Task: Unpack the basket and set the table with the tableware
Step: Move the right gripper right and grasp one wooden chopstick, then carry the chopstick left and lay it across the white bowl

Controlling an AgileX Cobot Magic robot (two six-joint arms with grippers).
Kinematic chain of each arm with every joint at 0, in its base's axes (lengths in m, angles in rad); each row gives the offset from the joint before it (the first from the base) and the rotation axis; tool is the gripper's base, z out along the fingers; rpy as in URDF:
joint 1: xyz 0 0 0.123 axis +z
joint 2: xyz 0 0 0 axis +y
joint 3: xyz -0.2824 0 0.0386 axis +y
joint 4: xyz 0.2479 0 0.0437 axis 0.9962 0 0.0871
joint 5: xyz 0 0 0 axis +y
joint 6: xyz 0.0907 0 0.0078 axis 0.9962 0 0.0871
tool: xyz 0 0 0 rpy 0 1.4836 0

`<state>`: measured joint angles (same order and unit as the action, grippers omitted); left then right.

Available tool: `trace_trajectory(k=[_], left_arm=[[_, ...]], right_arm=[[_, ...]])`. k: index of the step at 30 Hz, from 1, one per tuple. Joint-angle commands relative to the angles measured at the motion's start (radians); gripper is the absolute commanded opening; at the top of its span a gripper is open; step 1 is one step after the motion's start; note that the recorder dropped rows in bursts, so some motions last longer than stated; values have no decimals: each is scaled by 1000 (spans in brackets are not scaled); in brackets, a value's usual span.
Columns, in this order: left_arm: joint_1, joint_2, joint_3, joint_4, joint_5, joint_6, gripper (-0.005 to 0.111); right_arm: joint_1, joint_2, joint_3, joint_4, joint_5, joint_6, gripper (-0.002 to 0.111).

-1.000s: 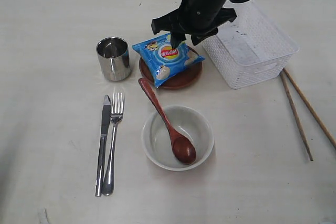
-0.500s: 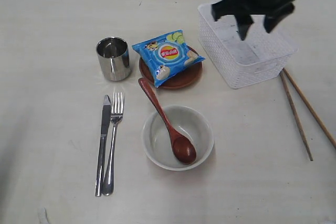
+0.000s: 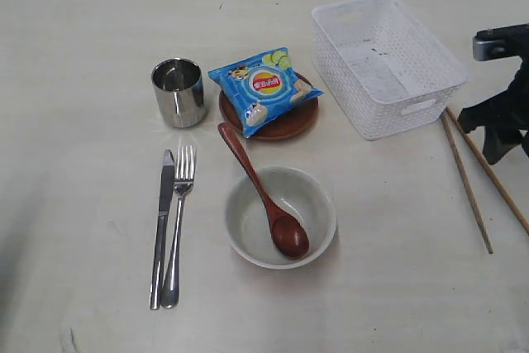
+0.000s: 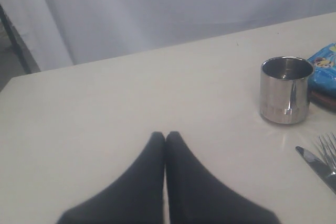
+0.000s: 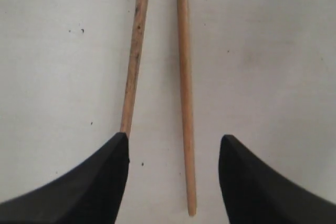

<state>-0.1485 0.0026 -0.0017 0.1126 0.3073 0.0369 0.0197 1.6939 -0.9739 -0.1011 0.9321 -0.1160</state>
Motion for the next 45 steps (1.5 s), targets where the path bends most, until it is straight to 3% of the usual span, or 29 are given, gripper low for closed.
trace_trajectory(k=[1,9,17,25,27,29,30,45], left_arm=[[5,-3,2,-13,-8,-3,0],[5,-3,2,-13,-8,-3,0],[5,-3,2,-13,-8,-3,0],[5,-3,2,-13,-8,-3,0],[5,-3,2,-13,-8,-3,0],[5,-3,2,-13,-8,-3,0],[5,-3,2,-13,-8,-3,0],[5,-3,2,-13,-8,-3,0]], right_arm=[[-11,50,24,-3,-127,-63,50],[-11,145,24,-127,-252,17,50],[-18,210,24,-146,-286,39,29],[-18,240,24,-144,-263,30,27],[-18,239,24,-144,-246,30,21],[-18,239,24,-144,-224,23,3],[-18,239,24,-144,-216,23,0],[-18,-2,24,-138,30,153,-1]])
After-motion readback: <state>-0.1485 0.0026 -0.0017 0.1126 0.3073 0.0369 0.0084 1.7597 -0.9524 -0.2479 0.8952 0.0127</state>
